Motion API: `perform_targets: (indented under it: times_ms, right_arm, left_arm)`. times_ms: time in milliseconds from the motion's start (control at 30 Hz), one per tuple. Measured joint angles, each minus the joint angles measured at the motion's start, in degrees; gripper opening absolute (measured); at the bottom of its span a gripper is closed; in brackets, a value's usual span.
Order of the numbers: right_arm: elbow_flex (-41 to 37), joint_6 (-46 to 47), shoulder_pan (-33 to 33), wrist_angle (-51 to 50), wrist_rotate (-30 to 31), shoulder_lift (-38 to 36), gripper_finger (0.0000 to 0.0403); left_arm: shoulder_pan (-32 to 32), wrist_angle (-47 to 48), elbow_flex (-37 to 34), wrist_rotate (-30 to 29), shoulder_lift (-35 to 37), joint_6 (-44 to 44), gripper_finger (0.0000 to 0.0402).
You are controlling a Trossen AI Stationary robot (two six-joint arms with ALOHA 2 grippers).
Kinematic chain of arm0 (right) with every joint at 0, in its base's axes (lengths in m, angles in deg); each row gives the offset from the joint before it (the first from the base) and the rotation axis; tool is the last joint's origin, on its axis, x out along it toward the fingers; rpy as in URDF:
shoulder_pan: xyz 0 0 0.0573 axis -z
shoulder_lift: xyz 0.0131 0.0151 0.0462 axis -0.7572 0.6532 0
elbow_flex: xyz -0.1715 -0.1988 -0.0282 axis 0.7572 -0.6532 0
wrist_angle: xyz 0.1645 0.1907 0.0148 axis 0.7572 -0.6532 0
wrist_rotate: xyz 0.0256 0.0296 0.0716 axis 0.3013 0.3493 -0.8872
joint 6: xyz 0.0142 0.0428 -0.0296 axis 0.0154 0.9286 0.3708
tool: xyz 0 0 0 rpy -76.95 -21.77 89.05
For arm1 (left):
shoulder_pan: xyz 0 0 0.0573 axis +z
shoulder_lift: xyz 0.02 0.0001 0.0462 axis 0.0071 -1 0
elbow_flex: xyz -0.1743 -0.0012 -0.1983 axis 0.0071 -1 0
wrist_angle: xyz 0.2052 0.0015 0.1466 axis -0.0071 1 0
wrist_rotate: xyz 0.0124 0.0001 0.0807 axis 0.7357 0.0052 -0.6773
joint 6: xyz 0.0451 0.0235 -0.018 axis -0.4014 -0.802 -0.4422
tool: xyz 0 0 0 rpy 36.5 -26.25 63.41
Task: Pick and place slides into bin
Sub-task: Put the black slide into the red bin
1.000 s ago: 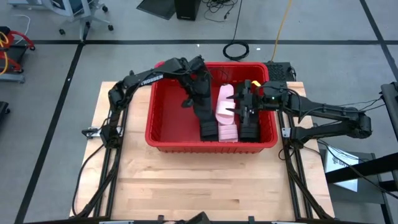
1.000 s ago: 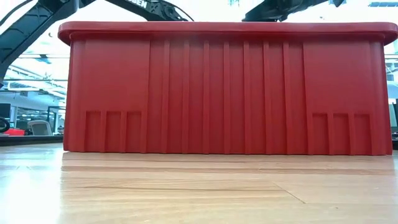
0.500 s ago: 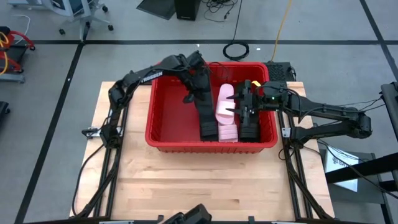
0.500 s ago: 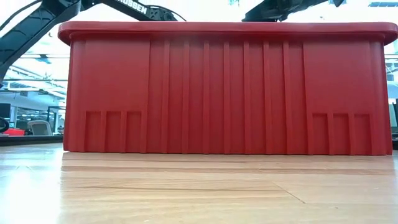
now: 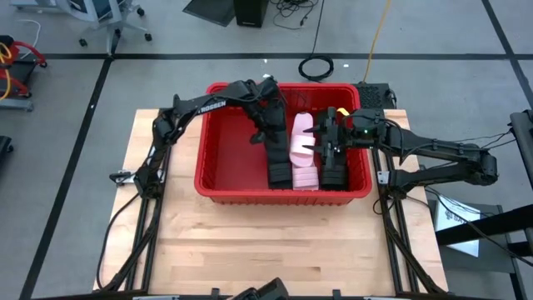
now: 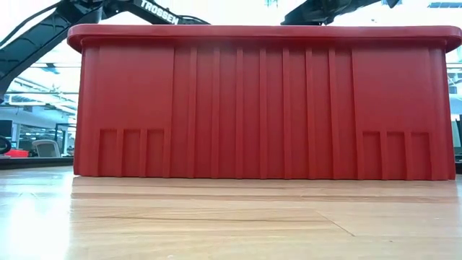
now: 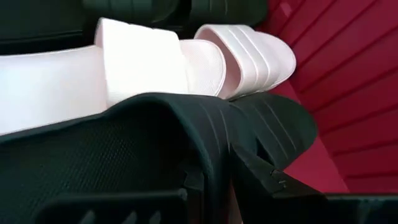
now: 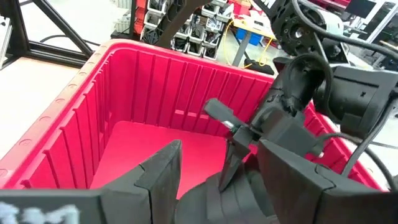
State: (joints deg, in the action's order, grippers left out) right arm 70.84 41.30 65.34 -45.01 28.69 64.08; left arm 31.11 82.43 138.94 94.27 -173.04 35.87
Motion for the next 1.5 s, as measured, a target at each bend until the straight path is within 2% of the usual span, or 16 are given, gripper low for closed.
perform_targets:
  times_ms: [300,433,667,1233,1500]
  right_arm:
    - [0.0,0.8,-0.1,-0.8,0.0,0.0,0.0201]
    - [0.0,0.9,-0.1,-1.3,0.0,0.0,0.0201]
    - [0.0,1.0,-0.1,-1.4,0.0,0.0,0.0201]
    - [0.0,1.5,-0.1,-1.3,0.0,0.0,0.0201]
    - [0.0,1.5,-0.1,-1.3,-0.1,0.0,0.0201]
  left_arm:
    - [-2.9,-0.2,0.0,-5.6,-1.7,-0.4,0.0058]
    - [-2.9,0.9,0.0,-10.3,-1.7,0.8,0.0058]
    - [-2.5,2.2,0.0,-14.0,-1.8,1.4,0.0058]
    - [-5.1,-1.0,0.0,-13.1,-1.8,2.7,0.0058]
    - [-4.7,-1.4,0.0,-19.5,-1.8,6.6,0.0067]
